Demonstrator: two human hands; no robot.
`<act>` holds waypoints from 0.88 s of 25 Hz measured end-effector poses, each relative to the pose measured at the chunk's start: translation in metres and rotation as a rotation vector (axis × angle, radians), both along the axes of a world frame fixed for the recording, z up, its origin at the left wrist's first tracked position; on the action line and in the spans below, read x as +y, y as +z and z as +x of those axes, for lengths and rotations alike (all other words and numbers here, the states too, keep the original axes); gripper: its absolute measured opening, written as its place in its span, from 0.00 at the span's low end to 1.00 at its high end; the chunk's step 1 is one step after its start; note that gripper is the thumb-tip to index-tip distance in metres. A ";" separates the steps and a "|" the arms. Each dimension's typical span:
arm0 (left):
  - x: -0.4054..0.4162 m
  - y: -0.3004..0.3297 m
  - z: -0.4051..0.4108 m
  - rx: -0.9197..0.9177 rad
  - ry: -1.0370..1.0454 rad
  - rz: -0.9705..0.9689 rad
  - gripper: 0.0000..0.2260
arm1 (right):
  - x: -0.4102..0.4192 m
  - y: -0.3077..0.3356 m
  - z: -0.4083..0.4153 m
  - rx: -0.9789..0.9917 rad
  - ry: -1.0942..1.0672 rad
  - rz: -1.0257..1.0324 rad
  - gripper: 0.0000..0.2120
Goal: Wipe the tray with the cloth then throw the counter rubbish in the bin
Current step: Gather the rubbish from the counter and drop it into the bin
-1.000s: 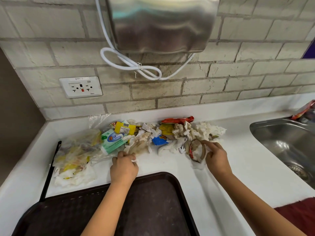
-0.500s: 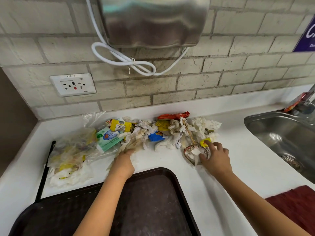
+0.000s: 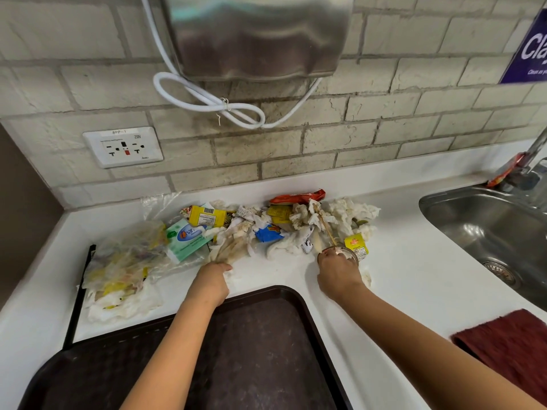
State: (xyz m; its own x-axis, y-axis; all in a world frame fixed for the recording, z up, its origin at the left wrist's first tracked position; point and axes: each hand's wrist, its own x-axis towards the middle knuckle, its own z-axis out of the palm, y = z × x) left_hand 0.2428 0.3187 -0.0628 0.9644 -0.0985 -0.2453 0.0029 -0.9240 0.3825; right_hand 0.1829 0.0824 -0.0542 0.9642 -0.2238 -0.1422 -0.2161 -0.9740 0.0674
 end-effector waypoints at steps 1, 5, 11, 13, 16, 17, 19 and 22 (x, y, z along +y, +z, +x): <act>0.001 0.001 0.000 -0.003 -0.001 0.000 0.26 | 0.002 -0.002 0.005 -0.002 -0.062 0.035 0.18; 0.004 0.003 0.000 -0.013 0.007 -0.005 0.24 | -0.006 0.004 0.013 -0.037 -0.118 0.123 0.18; 0.012 0.004 -0.004 -0.105 -0.034 0.008 0.15 | -0.029 0.039 -0.008 -0.483 -0.130 0.366 0.13; 0.010 0.016 -0.005 -0.165 -0.002 -0.137 0.15 | -0.039 0.048 -0.016 -0.663 -0.127 0.539 0.06; 0.006 0.043 -0.007 -0.291 0.133 -0.437 0.15 | -0.047 0.059 -0.025 -0.808 -0.118 0.695 0.05; 0.007 0.050 -0.005 -0.320 0.172 -0.502 0.16 | -0.047 0.062 -0.028 -0.842 -0.111 0.727 0.05; 0.007 0.061 -0.002 -0.338 0.228 -0.676 0.16 | -0.045 0.064 -0.033 -0.882 -0.104 0.772 0.04; 0.002 0.056 0.005 -0.319 0.216 -0.658 0.15 | -0.043 0.058 -0.036 -0.870 -0.111 0.820 0.05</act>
